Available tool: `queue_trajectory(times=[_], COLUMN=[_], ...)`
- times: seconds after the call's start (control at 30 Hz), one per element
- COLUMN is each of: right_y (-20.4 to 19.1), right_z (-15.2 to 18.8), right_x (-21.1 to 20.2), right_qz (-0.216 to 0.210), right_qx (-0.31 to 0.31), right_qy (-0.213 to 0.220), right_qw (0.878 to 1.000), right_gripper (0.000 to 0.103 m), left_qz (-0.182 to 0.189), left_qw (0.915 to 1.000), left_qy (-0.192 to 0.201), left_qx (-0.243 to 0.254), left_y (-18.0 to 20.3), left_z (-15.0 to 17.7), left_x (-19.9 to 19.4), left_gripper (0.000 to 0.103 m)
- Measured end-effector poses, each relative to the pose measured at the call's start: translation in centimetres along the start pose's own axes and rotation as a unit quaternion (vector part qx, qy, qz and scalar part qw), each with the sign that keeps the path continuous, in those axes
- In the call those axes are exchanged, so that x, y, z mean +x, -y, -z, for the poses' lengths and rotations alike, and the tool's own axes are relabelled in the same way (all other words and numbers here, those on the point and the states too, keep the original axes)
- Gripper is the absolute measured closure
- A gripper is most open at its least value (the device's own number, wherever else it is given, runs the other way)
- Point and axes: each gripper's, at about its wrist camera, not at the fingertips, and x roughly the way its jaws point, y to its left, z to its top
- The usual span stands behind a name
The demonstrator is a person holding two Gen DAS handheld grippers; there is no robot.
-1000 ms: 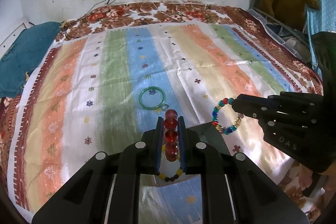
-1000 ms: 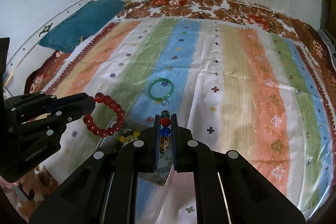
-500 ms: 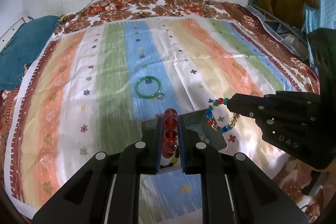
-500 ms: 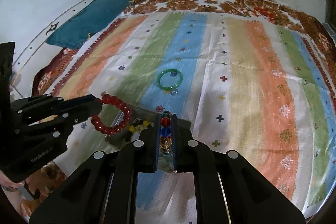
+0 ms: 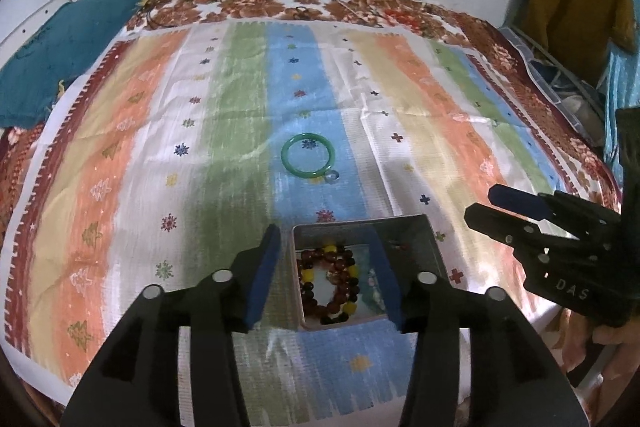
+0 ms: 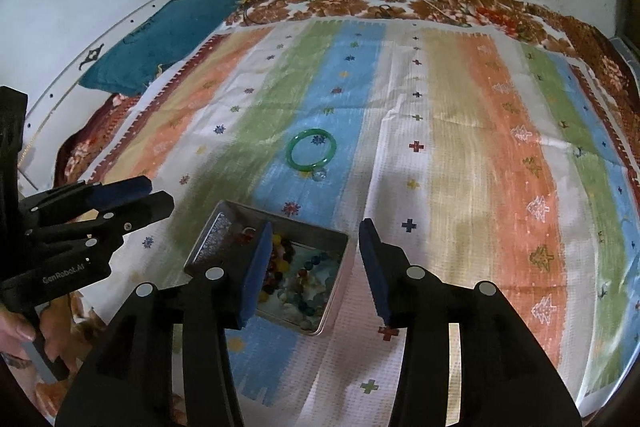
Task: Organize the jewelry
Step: 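Lower both bracelets into the silver tin and open both grippers, then move both tools toward the green jade bangle and small silver ring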
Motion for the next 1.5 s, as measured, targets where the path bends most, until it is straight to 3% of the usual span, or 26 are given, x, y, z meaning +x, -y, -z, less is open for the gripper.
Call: queue_trajectory(times=[0.33, 0.53, 0.8, 1.5], right_y=[0.1, 0.6, 1.3, 0.5], right_z=[-0.7, -1.2, -1.9, -3.6], right_x=[1.2, 2.2, 3.6, 7.3], right_qz=[0.006, 0.001, -0.008, -0.014], right_qx=[-0.005, -0.005, 0.001, -0.039], right_qy=[-0.006, -0.015, -0.021, -0.045], right_qw=[1.000, 1.000, 1.000, 0.998], right_gripper=[0.038, 0.037, 0.032, 0.023], left_qz=[0.012, -0.010, 0.009, -0.013], left_qw=[0.9990, 0.9986, 0.9973, 0.9964], left_qy=[-0.028, -0.037, -0.041, -0.069], left_qx=[-0.032, -0.037, -0.060, -0.047], left_y=[-0.7, -1.7, -3.0, -3.6], left_z=[-1.4, -2.4, -3.6, -6.2], left_x=[2.4, 3.9, 4.9, 10.1], left_gripper=[0.044, 0.042, 0.039, 0.034])
